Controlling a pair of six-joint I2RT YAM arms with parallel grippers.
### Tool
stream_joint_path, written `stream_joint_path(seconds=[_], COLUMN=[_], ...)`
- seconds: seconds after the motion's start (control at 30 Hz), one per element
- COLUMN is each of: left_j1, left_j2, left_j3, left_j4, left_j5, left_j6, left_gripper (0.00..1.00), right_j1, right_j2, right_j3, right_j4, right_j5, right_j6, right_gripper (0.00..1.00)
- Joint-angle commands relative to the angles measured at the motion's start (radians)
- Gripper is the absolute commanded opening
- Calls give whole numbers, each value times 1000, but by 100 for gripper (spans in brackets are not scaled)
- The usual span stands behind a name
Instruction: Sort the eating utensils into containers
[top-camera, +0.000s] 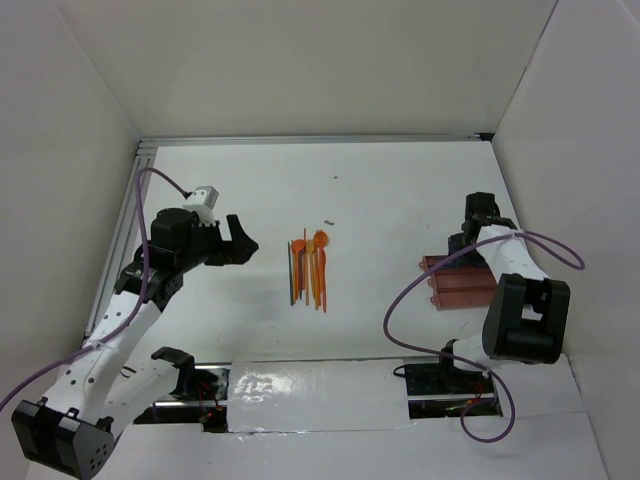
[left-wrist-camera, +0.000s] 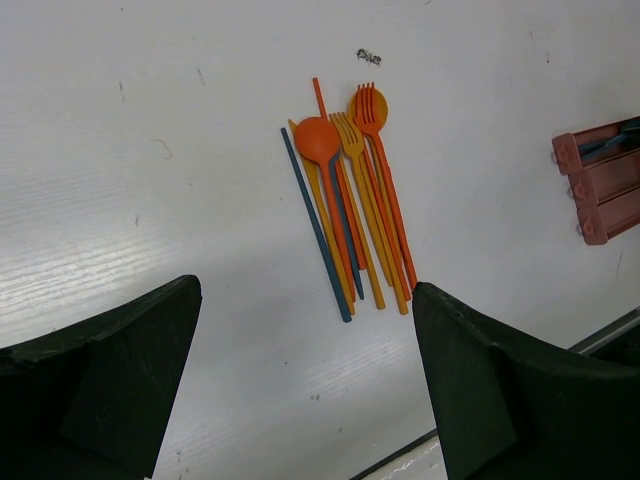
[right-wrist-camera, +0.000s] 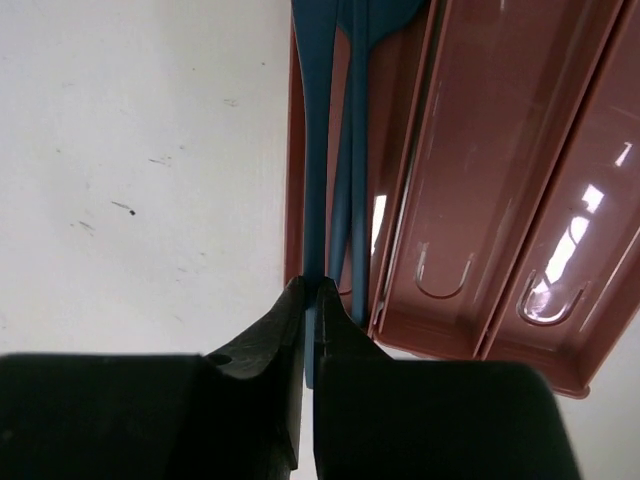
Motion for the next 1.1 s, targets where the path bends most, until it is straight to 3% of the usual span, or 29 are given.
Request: stream_joint_path(seconds=[0.0, 0.2, 0.47, 0.6, 0.67, 0.73, 0.77, 0.9, 1.07], left_j1=[-2, 0, 0, 0, 0, 0, -2, 0, 1], left_j2=[3, 15, 11, 1, -6, -12, -12, -14, -28], left_j3=[21, 20, 14, 14, 11, 8, 6, 3, -11], left_j4=[54, 60, 60, 52, 52, 46, 45, 22, -1], left_j5=[19, 16, 19, 25, 19, 21, 24, 24, 33], left_j6=[11, 17, 24, 28, 27, 30, 28, 13, -12], left_gripper=[100, 100, 100, 100, 100, 100, 100, 100, 100], right_j1=[-2, -2, -2, 1, 6, 57, 81, 347, 606], right_j2=[-16, -26, -64, -76, -92, -111, -113, -102, -79], right_j3=[-4, -4, -51, -25, 9, 85, 122, 307, 296], right_j4=[50, 36, 36, 54, 64, 106, 107, 76, 160], right_j5=[3, 12, 3, -25, -45, -60, -60, 27, 6], right_j6=[-4, -5, 12, -31, -129, -187, -320, -516, -634], right_gripper=[8, 21, 22, 34, 42, 48, 49, 61, 65])
